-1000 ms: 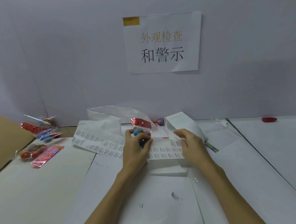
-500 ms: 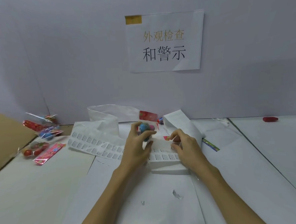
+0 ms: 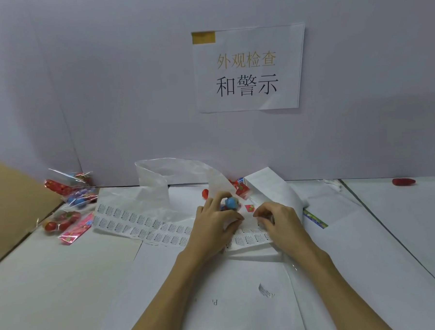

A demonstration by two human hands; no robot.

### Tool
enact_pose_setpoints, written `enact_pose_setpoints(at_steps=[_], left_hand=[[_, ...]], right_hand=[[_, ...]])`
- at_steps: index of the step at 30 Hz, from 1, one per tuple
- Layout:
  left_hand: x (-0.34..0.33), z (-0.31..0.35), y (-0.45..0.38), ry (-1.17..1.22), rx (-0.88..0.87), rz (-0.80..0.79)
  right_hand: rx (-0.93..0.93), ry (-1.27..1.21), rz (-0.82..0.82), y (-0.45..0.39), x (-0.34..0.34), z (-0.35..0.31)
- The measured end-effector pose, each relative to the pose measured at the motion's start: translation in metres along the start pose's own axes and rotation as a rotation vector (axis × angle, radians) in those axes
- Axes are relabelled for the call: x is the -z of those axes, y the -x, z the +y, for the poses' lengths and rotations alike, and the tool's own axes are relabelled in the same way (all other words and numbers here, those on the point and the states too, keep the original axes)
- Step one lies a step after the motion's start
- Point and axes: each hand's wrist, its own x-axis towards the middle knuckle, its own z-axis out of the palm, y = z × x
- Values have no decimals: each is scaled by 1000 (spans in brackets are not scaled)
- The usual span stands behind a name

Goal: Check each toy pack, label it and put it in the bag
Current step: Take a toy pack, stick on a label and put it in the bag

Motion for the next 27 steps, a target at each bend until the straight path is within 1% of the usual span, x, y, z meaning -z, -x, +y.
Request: enact_pose_setpoints(at_steps=[4,14,19,21,23,25,27], left_hand=[[-1,-2,-1,-30,-2,-6],[-2,-5,-1,-12,25,-20],[-1,-6,-2,-5,31,-21],[-2,-8,-1,-6,44,-21],[-3,-8,-1,62,84,10],[0,-6,-2,215,155,100],[6,-3,-6,377,218,243]], right_hand=[[29,15,-13,2,5,2],[-9,-19,5,2,7,3],[-35,-22,50,2,8,2],[-39,-137,119,1,11,-1],[-54,-318,165,1,15,-5],[-90,-519,171,2,16,-10],[-136,-687,162,4,15,-14]])
